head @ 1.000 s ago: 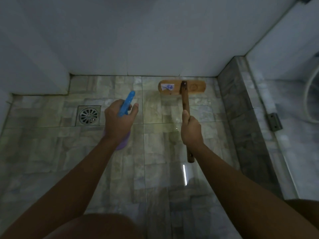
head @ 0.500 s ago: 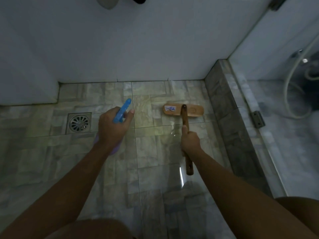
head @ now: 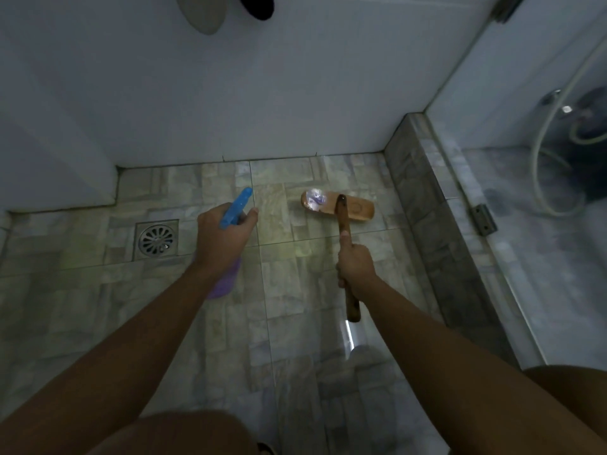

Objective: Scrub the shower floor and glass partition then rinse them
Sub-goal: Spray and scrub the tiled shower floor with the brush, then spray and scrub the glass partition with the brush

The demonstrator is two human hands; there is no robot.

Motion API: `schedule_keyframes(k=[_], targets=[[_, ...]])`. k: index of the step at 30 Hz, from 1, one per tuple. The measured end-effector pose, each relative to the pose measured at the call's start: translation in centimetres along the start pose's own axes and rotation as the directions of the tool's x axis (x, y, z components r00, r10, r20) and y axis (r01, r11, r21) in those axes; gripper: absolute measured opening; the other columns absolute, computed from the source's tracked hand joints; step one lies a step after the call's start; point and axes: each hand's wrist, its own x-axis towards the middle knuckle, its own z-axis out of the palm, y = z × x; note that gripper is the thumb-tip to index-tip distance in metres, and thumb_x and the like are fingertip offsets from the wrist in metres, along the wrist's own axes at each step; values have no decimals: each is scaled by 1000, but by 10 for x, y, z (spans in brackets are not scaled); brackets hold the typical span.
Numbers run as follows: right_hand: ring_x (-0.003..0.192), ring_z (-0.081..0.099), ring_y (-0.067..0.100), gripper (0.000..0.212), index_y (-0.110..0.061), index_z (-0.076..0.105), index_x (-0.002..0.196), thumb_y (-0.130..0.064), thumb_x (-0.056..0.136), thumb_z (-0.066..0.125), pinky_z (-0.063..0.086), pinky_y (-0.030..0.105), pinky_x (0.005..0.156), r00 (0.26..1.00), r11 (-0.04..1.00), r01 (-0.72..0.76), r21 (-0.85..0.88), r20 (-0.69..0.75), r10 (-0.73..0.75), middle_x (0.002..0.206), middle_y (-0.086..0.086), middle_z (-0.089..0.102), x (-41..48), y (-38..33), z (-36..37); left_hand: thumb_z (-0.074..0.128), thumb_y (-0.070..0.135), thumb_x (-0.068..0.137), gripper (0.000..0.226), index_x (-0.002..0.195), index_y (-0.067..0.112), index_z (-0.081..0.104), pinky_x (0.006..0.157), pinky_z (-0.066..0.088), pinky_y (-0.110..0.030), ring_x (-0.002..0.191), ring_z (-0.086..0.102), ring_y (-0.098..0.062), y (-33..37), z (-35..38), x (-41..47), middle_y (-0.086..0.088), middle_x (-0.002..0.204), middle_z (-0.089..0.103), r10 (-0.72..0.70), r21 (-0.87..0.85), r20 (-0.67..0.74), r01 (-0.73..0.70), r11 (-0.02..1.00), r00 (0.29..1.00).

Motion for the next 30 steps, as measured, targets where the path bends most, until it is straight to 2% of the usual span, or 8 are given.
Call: schedule_keyframes(k=[4,8,10,12,16,20,26,30], targets=[[38,31,11,52,-18,44,75,-65,99,38,29,21,37,991,926,-108,362,117,70,51,-3,34,-38,-50,7,73,24,86,32,63,8,58,50,41,-26,47,48,-12,37,-19,8,-1,55,52,-69,-27,-33,68,997,997],[34,25,6,57,-20,45,69,-70,96,38,18,17,33,882,633,-369,680,472,8,46,-8,27,-95,-78,-11,70,21,85,29,65,2,61,47,40,-30,47,48,-14,94,-52,12,-10,56,57,-57,-14,-57,56,998,997],[32,27,6,59,-17,49,68,-67,98,37,20,16,32,733,418,-584,696,673,-98,43,-6,32,-130,-88,-33,69,21,85,29,65,2,60,46,39,-29,46,48,-15,133,-79,12,-9,55,56,-39,-4,-50,38,999,998],[35,28,8,60,-13,51,72,-63,101,35,24,18,33,593,310,-715,626,779,-205,44,-3,35,-167,-108,-57,68,20,86,31,62,4,56,46,35,-26,46,44,-13,179,-111,15,-2,52,49,-37,12,-42,38,999,998],[37,29,9,59,-11,51,76,-61,101,34,27,20,36,511,263,-763,590,801,-312,49,-4,31,-233,-175,-98,68,14,86,35,58,8,48,45,31,-24,44,36,-9,276,-168,23,8,49,38,-43,0,-23,43,999,999],[30,31,8,58,-14,52,70,-63,99,40,24,15,31,634,314,-659,683,730,-255,42,-4,34,-311,-291,-145,68,18,85,36,57,8,47,47,35,-31,45,38,-9,396,-235,50,3,50,41,38,38,-31,-37,999,999],[29,24,6,54,-19,51,69,-65,96,42,19,13,31,872,494,-264,828,424,-244,44,-5,27,-454,-465,-242,66,33,86,35,66,5,63,48,46,-35,47,54,-17,608,-324,90,-5,54,57,119,-43,8,-118,992,993],[33,24,11,55,-20,50,70,-68,96,41,25,16,35,927,572,38,819,185,-327,49,0,28,-547,-565,-317,65,31,92,49,56,10,41,46,36,-34,43,40,-17,760,-378,108,-2,47,41,259,-84,-39,-262,961,965]])
